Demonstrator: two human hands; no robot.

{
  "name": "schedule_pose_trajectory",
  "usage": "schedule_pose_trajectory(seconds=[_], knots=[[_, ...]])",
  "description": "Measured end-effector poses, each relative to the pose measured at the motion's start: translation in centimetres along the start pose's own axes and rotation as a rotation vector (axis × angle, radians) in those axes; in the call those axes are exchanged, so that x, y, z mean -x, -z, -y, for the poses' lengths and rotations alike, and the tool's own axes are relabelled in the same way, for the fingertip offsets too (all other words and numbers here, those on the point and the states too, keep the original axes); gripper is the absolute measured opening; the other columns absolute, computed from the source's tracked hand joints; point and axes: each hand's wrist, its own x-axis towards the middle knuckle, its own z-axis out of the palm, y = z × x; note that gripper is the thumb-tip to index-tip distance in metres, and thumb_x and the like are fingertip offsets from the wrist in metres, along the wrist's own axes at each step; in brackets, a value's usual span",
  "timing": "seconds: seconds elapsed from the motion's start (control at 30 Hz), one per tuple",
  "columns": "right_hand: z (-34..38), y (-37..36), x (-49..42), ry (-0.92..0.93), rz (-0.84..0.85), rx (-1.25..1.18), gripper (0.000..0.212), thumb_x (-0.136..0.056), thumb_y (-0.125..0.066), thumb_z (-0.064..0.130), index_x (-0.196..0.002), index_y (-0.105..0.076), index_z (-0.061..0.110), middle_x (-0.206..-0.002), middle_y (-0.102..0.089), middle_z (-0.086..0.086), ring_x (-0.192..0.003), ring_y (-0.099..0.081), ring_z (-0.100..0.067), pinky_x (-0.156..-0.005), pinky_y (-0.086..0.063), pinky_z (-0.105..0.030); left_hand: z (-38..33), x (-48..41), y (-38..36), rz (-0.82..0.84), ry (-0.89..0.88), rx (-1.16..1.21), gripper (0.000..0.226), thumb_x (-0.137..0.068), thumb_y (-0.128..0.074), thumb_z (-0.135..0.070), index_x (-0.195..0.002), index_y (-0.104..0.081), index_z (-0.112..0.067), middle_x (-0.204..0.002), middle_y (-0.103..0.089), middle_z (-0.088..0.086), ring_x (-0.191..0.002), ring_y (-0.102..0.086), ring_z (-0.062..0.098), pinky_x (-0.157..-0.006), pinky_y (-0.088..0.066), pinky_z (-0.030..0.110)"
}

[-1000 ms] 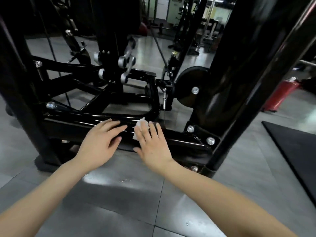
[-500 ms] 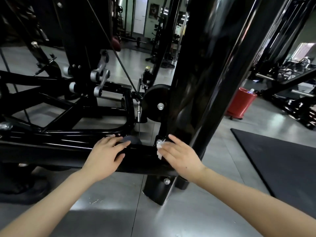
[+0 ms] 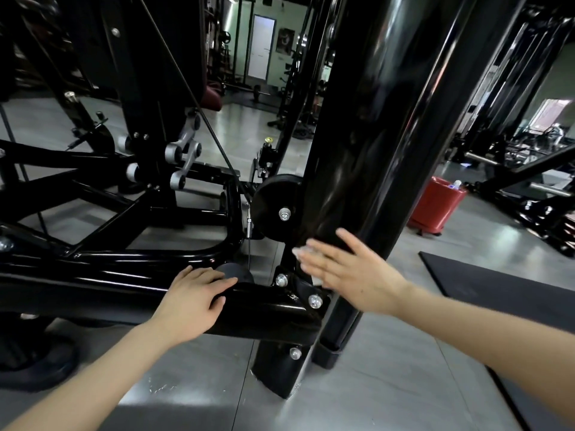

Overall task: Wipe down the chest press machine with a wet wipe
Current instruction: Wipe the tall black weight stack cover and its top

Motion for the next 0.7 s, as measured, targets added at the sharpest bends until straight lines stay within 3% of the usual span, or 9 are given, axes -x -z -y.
schedule_pose_trajectory(seconds=[0.1,0.2,0.3,0.37,0.43,0.5,0.6,0.63,0.7], knots=[[-5.7,2.3,-4.3,-0.279,-0.128,0.084,0.048,-0.096,-0.038,0.024,-0.142,-0.041,0.016,-0.155,-0.026,-0.005,-0.143,-0.017,-0.025,-0.114,0.013,-0.054,-0.3,-0.1,0.1,0.026,-0.008,0.012,0.037,-0.076,-0.071,-0.027,-0.113,-0.067,-0.027,-0.107,-0.069,-0.005,-0.099,-0.065,0.02,-0.095,-0.045,0.047],[-5.1,2.6,-6.3,-0.465,-0.11,0.136,0.05,-0.1,-0.031,0.03,-0.147,-0.031,0.013,-0.157,-0.02,-0.008,-0.145,-0.013,-0.031,-0.111,0.015,-0.059,-0.1,-0.1,0.5,-0.011,-0.061,0.004,0.036,-0.081,-0.053,-0.038,-0.113,-0.067,-0.029,-0.104,-0.068,-0.01,-0.094,-0.066,0.015,-0.088,-0.05,0.041],[1.7,0.7,-4.6,-0.18,0.083,0.048,0.055,-0.096,-0.031,0.032,-0.148,-0.027,0.014,-0.157,-0.013,-0.011,-0.143,0.001,-0.035,-0.106,0.025,-0.058,0.2,0.0,0.3,-0.039,-0.074,-0.04,0.039,-0.08,-0.043,-0.041,-0.109,-0.068,-0.031,-0.1,-0.068,-0.012,-0.089,-0.067,0.011,-0.084,-0.052,0.038],[3.7,0.1,-2.8,-0.007,0.201,0.007,0.06,-0.095,-0.037,0.033,-0.149,-0.02,0.015,-0.157,-0.004,-0.011,-0.142,0.009,-0.032,-0.107,0.027,-0.055,0.2,0.0,0.3,0.011,-0.078,-0.015,0.036,-0.084,-0.053,-0.035,-0.118,-0.063,-0.031,-0.11,-0.066,-0.01,-0.1,-0.065,0.014,-0.094,-0.046,0.041],[2.0,0.9,-2.2,-0.026,0.144,-0.008,0.058,-0.093,-0.044,0.033,-0.147,-0.03,0.018,-0.156,-0.012,-0.008,-0.144,-0.001,-0.026,-0.111,0.022,-0.053,-0.2,-0.3,0.8,0.117,-0.015,0.029,0.041,-0.092,-0.052,-0.033,-0.133,-0.05,-0.034,-0.13,-0.055,-0.011,-0.124,-0.05,0.015,-0.11,-0.028,0.041],[-1.9,2.4,-2.7,-0.153,0.007,0.013,0.05,-0.09,-0.047,0.028,-0.14,-0.045,0.02,-0.153,-0.029,-0.004,-0.143,-0.022,-0.023,-0.113,0.016,-0.052,-0.8,-0.7,1.4,0.113,-0.016,-0.016,0.043,-0.095,-0.046,-0.037,-0.138,-0.044,-0.035,-0.138,-0.047,-0.014,-0.133,-0.04,0.014,-0.115,-0.019,0.04],[-9.6,4.6,-4.0,-0.333,-0.179,0.121,0.046,-0.095,-0.044,0.024,-0.14,-0.044,0.017,-0.151,-0.034,-0.005,-0.14,-0.03,-0.026,-0.112,0.01,-0.056,-2.5,-2.2,3.7,-0.138,-0.048,0.118,0.031,-0.086,-0.057,-0.029,-0.116,-0.066,-0.027,-0.11,-0.067,-0.007,-0.103,-0.064,0.021,-0.094,-0.046,0.041],[-11.2,5.1,-4.2,-0.384,-0.207,0.144,0.045,-0.098,-0.04,0.026,-0.142,-0.041,0.017,-0.152,-0.033,-0.005,-0.141,-0.028,-0.027,-0.112,0.009,-0.057,-3.1,-2.9,4.9,-0.224,-0.04,0.184,0.028,-0.084,-0.06,-0.027,-0.11,-0.07,-0.024,-0.103,-0.069,-0.005,-0.095,-0.066,0.022,-0.085,-0.05,0.038],[-11.4,4.9,-3.9,-0.438,-0.226,0.14,0.046,-0.1,-0.036,0.029,-0.144,-0.038,0.017,-0.153,-0.03,-0.005,-0.142,-0.02,-0.032,-0.112,0.008,-0.058,-4.6,-4.5,7.6,-0.317,-0.007,0.321,0.029,-0.086,-0.058,-0.031,-0.11,-0.07,-0.02,-0.101,-0.069,-0.002,-0.096,-0.062,0.021,-0.082,-0.048,0.033]])
